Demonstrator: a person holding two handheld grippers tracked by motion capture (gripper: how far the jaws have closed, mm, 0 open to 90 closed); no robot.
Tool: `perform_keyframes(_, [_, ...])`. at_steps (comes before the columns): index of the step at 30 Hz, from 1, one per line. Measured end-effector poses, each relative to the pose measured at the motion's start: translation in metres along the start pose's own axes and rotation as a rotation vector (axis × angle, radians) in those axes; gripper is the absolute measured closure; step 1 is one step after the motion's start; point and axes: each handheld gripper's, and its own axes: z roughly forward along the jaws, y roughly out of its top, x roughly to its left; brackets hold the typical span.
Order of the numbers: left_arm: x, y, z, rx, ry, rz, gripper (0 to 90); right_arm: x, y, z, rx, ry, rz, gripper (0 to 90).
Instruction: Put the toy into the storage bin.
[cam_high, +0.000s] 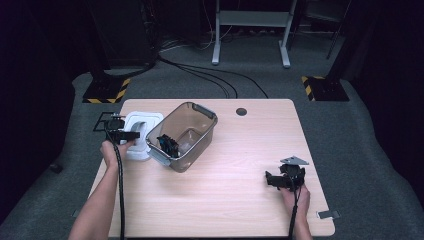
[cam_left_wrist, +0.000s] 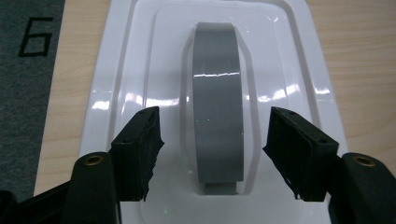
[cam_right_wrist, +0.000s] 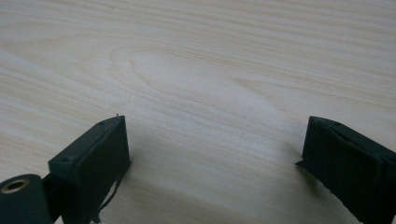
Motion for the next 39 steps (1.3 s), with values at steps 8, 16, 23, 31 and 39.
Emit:
perform_keyframes(8, [-0.003,-0.002,0.012,0.012,0.024,-0.007,49.7,0.0,0.0,0.0,0.0,0.0,0.001,6.4])
perform_keyframes(16, [-0.003,-0.003,0.012,0.007,0.024,-0.012,66.6,0.001,0.0,0.0,-0.001,0.0,0.007,6.4])
perform_keyframes(23, [0.003,0.001,-0.002,-0.018,0.027,-0.003,67.1,0.001,0.0,0.0,-0.001,0.0,0.007,6.4])
perform_keyframes(31, [0.001,0.008,-0.021,-0.048,0.054,0.053,67.2,0.001,0.0,0.0,-0.001,0.0,0.007,6.5])
perform_keyframes(39, [-0.001,0.021,-0.038,-0.062,0.056,0.077,67.2,0.001,0.0,0.0,-0.002,0.0,0.007,6.6])
